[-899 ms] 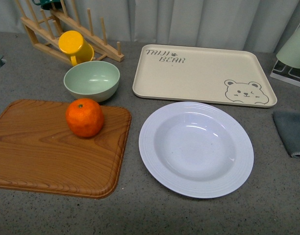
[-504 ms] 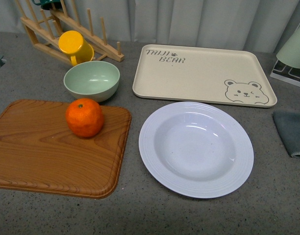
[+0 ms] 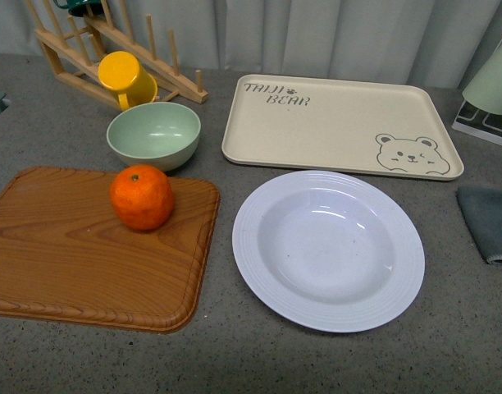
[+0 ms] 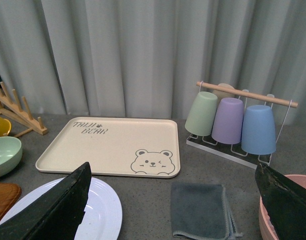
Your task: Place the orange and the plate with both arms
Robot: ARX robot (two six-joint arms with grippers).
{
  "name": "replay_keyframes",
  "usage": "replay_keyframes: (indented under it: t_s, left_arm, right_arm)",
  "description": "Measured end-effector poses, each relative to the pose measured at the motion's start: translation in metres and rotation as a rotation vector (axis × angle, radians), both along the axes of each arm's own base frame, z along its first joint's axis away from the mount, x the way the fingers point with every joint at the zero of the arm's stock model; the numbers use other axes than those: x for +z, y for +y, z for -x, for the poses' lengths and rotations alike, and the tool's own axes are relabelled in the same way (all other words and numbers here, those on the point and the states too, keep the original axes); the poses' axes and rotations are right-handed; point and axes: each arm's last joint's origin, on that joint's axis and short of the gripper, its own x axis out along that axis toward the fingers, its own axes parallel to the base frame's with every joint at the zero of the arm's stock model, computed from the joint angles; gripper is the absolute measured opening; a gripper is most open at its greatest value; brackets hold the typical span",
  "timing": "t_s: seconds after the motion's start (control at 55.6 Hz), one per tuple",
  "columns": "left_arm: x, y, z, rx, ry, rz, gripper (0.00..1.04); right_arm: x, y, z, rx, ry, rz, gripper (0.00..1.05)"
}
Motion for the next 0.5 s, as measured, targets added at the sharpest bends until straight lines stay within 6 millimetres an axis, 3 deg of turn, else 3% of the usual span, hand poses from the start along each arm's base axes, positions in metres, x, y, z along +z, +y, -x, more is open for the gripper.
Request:
replay_keyframes:
  t_s: [0.504]
  left_arm:
    - [0.0, 0.0, 0.0, 0.0, 0.0, 0.0, 0.98]
  right_arm:
    - [0.0, 0.0, 0.0, 0.0, 0.0, 0.0, 0.96]
